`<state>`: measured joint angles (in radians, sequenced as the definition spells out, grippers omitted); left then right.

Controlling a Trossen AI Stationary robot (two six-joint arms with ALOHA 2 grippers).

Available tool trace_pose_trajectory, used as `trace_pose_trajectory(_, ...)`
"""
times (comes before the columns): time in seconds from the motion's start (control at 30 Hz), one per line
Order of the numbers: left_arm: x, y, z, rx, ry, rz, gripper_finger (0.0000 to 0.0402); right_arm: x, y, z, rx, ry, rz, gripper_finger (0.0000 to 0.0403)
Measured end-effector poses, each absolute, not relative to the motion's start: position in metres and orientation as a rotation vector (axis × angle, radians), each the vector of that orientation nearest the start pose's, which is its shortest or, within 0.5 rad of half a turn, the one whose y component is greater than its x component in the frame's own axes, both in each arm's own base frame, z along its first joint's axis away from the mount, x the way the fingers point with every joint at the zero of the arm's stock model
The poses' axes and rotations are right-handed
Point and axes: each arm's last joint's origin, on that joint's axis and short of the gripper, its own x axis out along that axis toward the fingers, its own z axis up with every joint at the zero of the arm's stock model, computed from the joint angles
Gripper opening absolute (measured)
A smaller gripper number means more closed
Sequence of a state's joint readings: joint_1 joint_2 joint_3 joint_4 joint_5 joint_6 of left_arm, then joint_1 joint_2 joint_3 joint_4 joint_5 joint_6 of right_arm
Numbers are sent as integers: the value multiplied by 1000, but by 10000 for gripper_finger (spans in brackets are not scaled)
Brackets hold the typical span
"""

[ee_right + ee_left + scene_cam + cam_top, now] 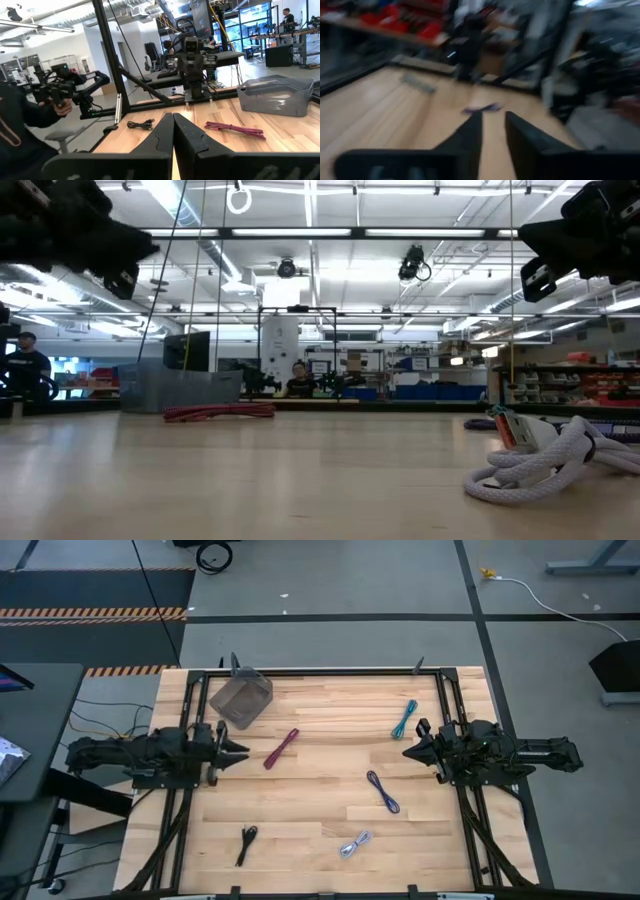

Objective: Pick and place USB-C Cables
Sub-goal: Put the pink USB cable into the black bin

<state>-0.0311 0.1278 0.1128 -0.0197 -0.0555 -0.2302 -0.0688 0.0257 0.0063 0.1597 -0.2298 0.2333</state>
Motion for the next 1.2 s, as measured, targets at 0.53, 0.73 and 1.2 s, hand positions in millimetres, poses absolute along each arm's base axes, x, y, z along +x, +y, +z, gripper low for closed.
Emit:
trace_pose_trajectory(0.53, 175, 0, 208, -334, 588, 274, 246, 97, 0, 179, 211, -124, 176, 12)
trace_pose_trajectory(0.73, 213, 3, 197, -293, 759, 396, 236, 97, 0, 179, 211, -124, 177, 12)
trace_pose_trajectory(1.2, 236, 16, 141, -365, 996, 614, 233, 97, 0, 179, 211, -123, 177, 12)
